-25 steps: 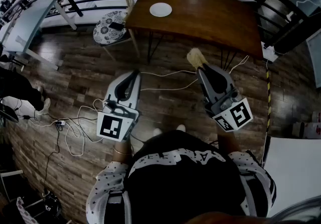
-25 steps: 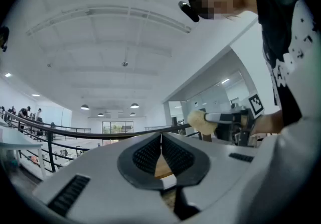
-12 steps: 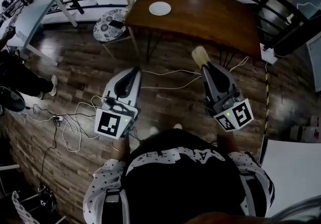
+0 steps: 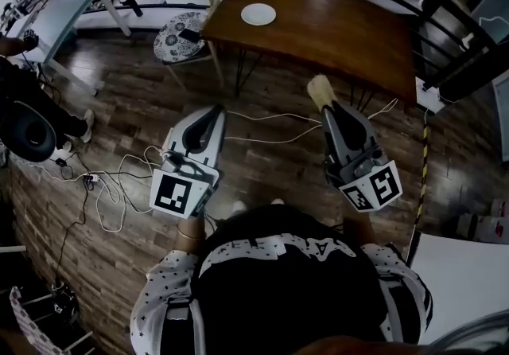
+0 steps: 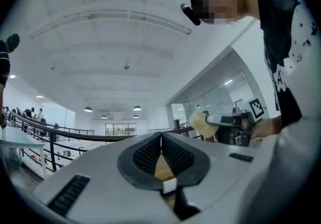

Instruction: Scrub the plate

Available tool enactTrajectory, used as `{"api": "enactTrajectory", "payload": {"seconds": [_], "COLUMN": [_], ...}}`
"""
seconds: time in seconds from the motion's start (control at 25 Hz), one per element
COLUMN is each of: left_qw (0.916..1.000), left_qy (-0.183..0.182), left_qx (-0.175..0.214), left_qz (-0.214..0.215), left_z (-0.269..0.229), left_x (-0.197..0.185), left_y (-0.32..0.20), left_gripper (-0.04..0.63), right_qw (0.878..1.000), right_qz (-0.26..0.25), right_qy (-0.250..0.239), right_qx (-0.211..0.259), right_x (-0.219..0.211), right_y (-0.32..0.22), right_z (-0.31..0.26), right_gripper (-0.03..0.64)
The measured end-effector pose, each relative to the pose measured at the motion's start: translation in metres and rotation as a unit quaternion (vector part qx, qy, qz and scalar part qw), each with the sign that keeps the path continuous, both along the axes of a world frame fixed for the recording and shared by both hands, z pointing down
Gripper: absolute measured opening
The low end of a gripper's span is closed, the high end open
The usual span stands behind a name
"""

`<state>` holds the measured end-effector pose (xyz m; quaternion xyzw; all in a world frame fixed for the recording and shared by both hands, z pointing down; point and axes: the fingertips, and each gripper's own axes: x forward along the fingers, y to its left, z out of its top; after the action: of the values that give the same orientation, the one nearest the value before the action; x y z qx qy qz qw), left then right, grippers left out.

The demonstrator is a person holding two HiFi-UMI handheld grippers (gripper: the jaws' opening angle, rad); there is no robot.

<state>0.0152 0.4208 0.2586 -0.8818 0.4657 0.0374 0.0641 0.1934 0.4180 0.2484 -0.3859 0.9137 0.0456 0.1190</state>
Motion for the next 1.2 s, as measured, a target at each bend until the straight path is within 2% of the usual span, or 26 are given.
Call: {"api": "enactTrajectory", "payload": {"seconds": [0.4, 0.68, 0.96, 1.2], "left_qw": [0.9995, 0.9994, 0.9995, 0.9999], "left_qy": [-0.022, -0.023, -0.008, 0.0], "left_qx": [-0.012, -0.007, -0.015, -0.015], "left_qz": [-0.022, -0.026, -0.026, -0.006], "left_z": [0.007, 0.006, 0.015, 0.019], "left_x": [0.025, 0.031, 0.014, 0.002], "left_y": [0.012, 0.006, -0.016, -0.043], "left_gripper": [0.015, 0.015, 0.015, 0.015], "right_qw": [0.999, 0.999, 1.0, 1.0], "right_qz": [-0.025, -0.03, -0.025, -0.01], "right_qy": [-0.018, -0.014, -0.006, 0.001], "right_qx": [-0.012, -0.015, -0.017, -0.021], "right_x": [0.02, 0.026, 0.013, -0.003], "right_y": [-0.001, -0.006, -0.024, -0.043], "right_z": [0.01, 0.013, 0.016, 0.021], "right_gripper": [0.049, 0.049, 0.049, 0.049]}}
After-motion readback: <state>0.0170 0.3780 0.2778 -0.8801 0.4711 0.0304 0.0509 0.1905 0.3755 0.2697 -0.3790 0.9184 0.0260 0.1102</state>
